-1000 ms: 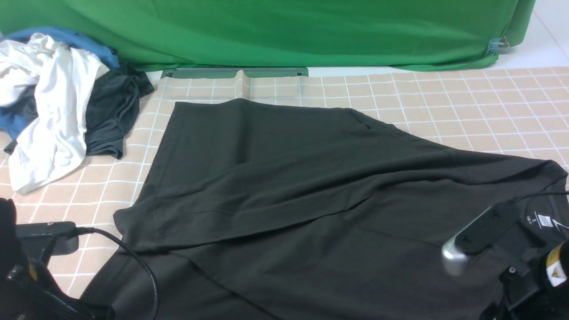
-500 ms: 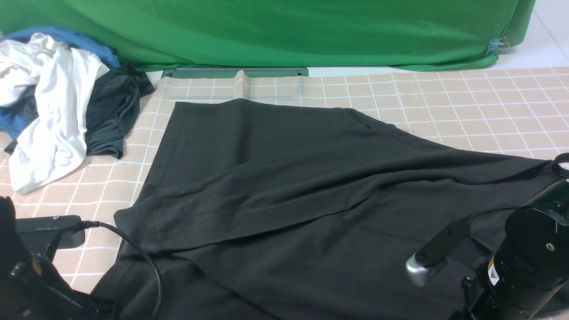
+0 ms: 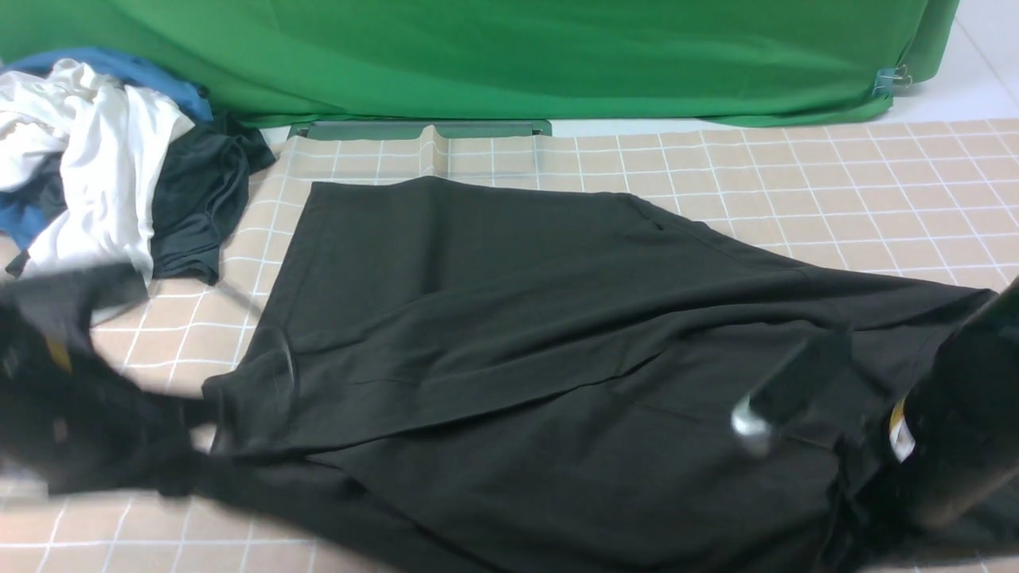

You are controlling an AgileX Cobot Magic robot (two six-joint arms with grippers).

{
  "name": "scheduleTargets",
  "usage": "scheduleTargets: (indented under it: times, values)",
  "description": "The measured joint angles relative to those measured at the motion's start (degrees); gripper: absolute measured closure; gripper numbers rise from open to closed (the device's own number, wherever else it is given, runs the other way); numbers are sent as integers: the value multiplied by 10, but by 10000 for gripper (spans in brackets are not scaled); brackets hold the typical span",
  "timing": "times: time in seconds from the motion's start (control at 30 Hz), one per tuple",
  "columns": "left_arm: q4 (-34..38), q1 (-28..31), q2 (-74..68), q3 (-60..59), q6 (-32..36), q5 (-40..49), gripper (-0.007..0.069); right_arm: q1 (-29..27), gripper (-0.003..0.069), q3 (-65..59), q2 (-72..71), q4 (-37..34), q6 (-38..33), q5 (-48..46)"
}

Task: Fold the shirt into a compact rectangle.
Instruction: 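Fold the black garment in half by bringing its near edge over to the far edge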

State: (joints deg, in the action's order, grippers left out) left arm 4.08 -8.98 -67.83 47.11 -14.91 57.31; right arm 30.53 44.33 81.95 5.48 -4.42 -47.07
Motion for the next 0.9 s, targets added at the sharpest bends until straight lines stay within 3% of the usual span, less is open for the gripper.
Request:
scheduleTargets:
  times: [0.43, 0.9]
  values:
    - [50, 66, -224, 268, 14, -40, 589, -140, 606, 217, 91, 13, -45, -5]
    - [58, 71, -520, 590, 13, -25, 589, -189, 606, 458, 337, 13, -62, 5]
